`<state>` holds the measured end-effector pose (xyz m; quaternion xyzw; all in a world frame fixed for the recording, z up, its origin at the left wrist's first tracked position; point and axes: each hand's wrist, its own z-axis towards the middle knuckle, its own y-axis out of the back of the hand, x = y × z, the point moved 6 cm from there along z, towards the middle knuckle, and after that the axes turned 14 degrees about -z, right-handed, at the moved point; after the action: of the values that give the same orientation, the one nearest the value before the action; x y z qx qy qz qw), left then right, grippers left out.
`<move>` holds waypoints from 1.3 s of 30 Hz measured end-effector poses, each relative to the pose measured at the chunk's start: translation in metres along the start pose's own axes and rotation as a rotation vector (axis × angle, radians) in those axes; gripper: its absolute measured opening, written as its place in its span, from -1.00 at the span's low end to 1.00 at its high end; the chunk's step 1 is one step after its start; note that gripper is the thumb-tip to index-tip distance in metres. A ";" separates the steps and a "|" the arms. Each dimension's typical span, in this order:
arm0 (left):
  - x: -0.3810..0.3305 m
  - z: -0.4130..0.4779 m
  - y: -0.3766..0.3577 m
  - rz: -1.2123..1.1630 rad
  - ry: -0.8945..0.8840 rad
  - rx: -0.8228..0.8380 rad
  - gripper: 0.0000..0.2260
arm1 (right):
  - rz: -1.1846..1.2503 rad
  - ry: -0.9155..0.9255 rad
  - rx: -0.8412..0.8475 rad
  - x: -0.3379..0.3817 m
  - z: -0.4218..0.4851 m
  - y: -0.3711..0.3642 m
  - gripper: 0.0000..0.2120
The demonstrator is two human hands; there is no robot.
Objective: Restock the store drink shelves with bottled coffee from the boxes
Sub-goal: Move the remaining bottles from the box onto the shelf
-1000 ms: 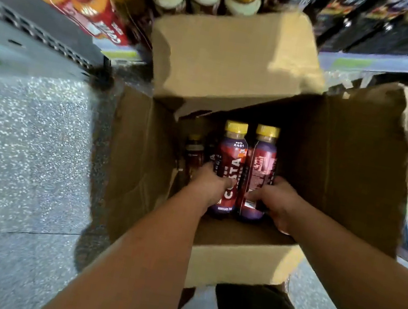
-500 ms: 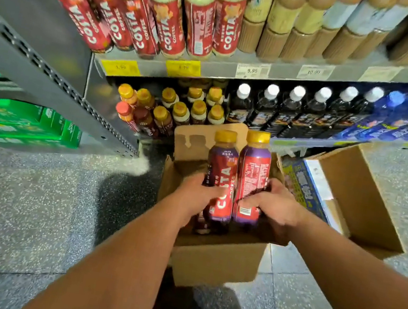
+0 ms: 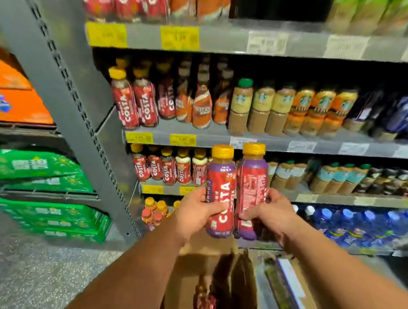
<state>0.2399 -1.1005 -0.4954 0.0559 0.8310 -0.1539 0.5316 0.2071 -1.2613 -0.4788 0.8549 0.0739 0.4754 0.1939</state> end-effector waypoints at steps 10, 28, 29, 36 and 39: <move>-0.147 -0.079 -0.020 0.007 -0.236 -0.030 -0.79 | -0.061 0.269 -0.063 0.128 -0.089 0.054 -0.52; -0.317 -0.155 -0.046 0.003 -0.506 -0.030 -0.71 | 0.033 0.537 -0.116 0.277 -0.179 0.116 -0.71; -0.325 -0.159 -0.045 0.000 -0.520 -0.027 -0.70 | 0.029 0.553 -0.119 0.285 -0.183 0.116 -0.72; -0.374 -0.180 -0.031 -0.084 -0.641 -0.049 -0.63 | 0.142 0.633 -0.168 0.331 -0.201 0.113 -0.68; -0.390 -0.185 -0.026 -0.099 -0.662 -0.020 -0.60 | 0.176 0.660 -0.181 0.350 -0.206 0.106 -0.64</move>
<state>0.2404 -1.0395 -0.0670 -0.0430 0.6164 -0.1811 0.7651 0.2154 -1.1957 -0.0636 0.6377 0.0163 0.7455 0.1930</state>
